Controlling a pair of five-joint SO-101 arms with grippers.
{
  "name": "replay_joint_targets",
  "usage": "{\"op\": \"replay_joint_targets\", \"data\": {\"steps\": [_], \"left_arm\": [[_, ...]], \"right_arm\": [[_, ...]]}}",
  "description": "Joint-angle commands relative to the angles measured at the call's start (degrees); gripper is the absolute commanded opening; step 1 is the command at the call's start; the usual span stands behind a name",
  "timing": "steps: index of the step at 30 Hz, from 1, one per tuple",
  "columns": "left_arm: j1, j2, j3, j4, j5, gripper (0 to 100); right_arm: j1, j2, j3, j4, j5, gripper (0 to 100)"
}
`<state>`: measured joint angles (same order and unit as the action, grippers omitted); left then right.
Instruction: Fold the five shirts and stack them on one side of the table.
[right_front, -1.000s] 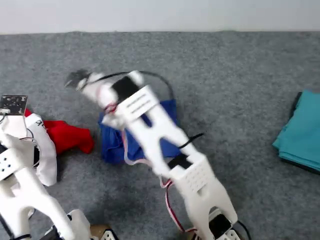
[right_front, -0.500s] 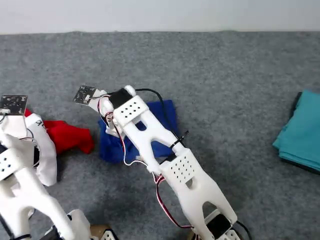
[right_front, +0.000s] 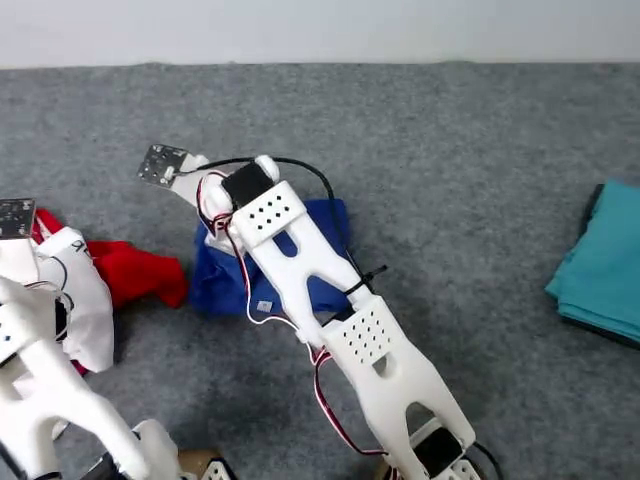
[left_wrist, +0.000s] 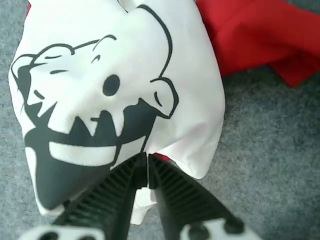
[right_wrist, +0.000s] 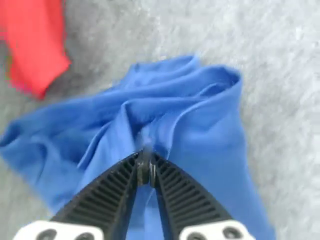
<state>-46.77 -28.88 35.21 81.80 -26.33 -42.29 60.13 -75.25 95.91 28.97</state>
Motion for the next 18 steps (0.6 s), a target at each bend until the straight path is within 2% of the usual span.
{"op": "replay_joint_targets", "data": {"steps": [1,8,13,18], "left_arm": [[-0.44,-1.85,-1.36,-0.53,-0.35,2],[-0.53,-1.85,-1.45,-0.44,-0.35,2],[-0.53,-1.93,-1.36,0.79,-0.35,2],[-0.62,-1.93,-1.36,0.79,-0.35,2]], "right_arm": [[0.84,-5.05,-3.69,7.25,0.44,0.9],[2.95,-4.0,2.55,6.9,-1.67,0.9],[-6.11,-2.24,4.66,6.11,-3.25,0.9],[-13.41,-2.33,-0.09,3.3,-2.99,0.9]]}}
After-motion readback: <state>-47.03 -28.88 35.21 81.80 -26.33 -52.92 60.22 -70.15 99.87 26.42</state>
